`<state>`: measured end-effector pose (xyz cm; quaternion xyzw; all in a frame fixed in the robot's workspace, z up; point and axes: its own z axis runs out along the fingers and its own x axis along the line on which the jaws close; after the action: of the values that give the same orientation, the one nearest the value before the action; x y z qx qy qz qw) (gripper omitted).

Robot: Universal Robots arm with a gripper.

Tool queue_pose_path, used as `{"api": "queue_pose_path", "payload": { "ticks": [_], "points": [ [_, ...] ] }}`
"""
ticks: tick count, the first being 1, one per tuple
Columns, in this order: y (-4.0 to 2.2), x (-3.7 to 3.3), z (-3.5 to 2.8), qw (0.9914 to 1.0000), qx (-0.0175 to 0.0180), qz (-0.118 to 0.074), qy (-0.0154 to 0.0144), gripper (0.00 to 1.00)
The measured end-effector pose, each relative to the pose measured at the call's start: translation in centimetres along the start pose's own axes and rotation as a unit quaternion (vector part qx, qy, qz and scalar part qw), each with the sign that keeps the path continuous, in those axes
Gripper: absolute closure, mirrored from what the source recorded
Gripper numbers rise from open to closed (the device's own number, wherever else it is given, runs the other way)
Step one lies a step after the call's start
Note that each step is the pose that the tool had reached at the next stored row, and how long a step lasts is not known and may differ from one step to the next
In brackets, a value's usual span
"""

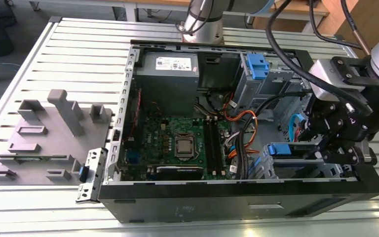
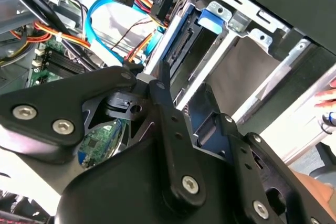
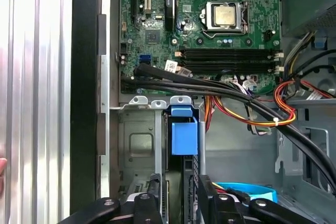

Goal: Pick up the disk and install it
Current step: 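Insert the disk into the insertion slot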

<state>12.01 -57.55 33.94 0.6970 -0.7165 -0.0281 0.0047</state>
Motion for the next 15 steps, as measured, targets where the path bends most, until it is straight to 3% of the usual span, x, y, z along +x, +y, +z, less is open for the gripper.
{"api": "queue_pose_path", "payload": {
  "ticks": [4,7,12,15],
  "points": [
    [0.04,-0.02,-0.76,1.00000,0.0000,0.000,0.0000,0.58],
    [0.04,-0.03,-0.79,1.00000,0.0001,0.000,-0.0002,0.58],
    [0.31,-0.01,-0.76,0.99998,0.0063,0.000,-0.0001,0.58],
    [0.35,-0.02,-0.75,0.99998,0.0069,-0.001,-0.0001,0.58]
  ]
}}
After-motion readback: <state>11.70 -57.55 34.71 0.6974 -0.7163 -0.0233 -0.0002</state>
